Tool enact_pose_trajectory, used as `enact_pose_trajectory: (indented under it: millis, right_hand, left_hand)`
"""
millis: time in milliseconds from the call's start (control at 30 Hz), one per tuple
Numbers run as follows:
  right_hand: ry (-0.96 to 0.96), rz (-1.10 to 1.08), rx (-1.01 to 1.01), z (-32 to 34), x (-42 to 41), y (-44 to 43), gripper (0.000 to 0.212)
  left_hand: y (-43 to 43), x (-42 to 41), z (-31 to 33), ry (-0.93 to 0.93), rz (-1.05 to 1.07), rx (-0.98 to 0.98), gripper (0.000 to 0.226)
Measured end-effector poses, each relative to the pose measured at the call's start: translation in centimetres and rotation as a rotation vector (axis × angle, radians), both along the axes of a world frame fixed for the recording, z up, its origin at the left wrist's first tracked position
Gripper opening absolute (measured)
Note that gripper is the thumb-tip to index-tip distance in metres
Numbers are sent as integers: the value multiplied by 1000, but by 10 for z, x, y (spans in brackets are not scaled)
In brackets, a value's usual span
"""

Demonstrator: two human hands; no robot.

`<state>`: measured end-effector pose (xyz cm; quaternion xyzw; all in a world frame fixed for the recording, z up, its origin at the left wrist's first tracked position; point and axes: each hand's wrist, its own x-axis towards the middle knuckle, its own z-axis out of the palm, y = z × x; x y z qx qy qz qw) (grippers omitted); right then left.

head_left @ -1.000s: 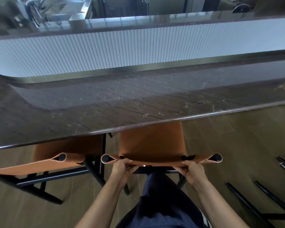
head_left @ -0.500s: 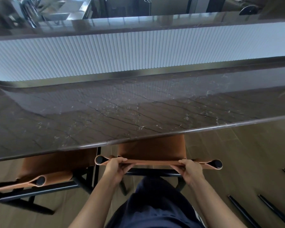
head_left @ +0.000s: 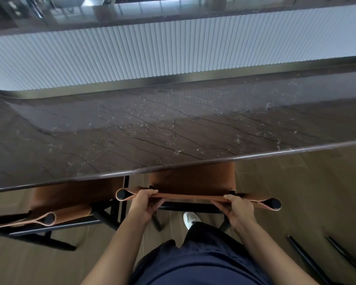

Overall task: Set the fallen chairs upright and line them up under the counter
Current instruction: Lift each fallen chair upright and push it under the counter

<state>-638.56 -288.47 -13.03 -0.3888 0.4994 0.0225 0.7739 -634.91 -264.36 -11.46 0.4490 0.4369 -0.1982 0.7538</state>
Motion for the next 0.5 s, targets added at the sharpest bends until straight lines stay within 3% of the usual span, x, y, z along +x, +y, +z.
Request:
enact_pose_trajectory:
  millis: [500]
  right_hand:
    - [-23, 11, 1, 3, -7, 1, 18]
  left_hand:
    - [-2, -9, -2, -35, 34, 20, 14]
